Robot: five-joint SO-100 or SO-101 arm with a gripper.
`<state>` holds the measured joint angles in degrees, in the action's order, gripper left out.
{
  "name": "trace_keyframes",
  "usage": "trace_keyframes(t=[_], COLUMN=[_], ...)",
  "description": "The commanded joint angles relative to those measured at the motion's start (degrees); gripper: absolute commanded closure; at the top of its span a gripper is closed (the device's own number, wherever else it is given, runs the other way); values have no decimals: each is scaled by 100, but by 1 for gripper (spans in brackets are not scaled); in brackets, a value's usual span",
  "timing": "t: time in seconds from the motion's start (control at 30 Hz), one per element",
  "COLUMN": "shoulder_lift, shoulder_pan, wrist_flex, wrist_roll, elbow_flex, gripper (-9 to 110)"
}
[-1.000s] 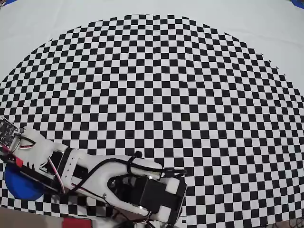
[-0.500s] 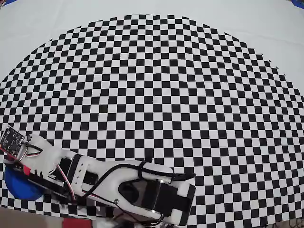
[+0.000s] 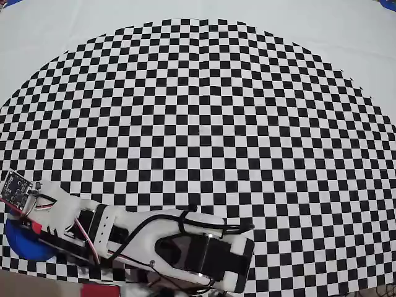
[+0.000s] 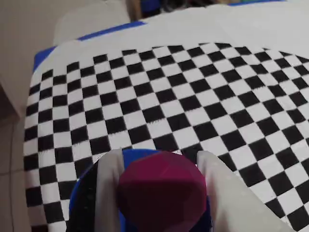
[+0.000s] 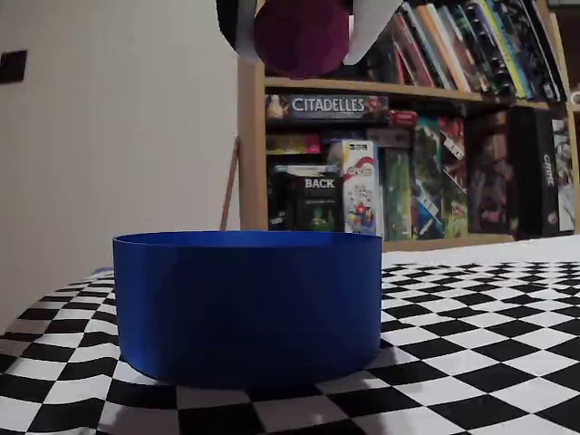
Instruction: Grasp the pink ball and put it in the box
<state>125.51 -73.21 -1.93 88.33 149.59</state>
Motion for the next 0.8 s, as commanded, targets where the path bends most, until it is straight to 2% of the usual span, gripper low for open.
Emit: trace_keyframes(t=[0.0, 0.77], shoulder_lift=[53, -88], shoulder_pan=[-62, -53], wrist_flex=[-97, -123], wrist_roll=[26, 35], elbow_flex=[-18, 281], gripper=[101, 101])
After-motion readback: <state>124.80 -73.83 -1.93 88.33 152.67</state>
